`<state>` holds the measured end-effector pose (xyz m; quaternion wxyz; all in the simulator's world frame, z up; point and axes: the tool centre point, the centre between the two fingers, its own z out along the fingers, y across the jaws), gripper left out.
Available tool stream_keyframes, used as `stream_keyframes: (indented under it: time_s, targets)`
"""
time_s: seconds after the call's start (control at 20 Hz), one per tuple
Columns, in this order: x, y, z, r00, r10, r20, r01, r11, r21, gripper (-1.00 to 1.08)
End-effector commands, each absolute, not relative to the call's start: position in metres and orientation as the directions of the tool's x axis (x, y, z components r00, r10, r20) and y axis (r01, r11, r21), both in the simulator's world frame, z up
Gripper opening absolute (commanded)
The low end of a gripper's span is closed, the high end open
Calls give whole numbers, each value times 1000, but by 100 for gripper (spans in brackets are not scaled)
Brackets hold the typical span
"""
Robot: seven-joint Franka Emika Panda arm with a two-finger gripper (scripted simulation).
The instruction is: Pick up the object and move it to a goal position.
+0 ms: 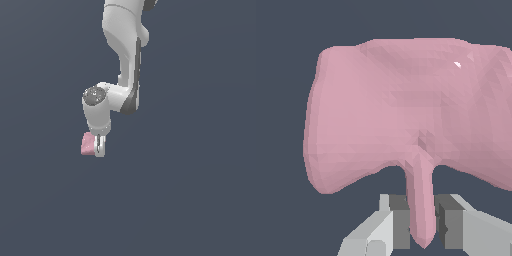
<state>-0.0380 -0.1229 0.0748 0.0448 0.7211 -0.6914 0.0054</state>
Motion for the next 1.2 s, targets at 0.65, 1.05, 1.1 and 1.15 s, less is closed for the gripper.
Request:
stream_keyframes:
  time_s: [0.65, 1.05, 1.1, 1.15]
  targets:
    - [-78, -175, 194, 43, -997, 70, -998, -39, 57, -100]
    - [-83, -186, 218, 43, -996, 72, -998, -39, 56, -100]
    - [-83, -186, 218, 44, -996, 72, -998, -40, 56, -100]
    - [-83, -186, 218, 44, -996, 72, -998, -40, 56, -100]
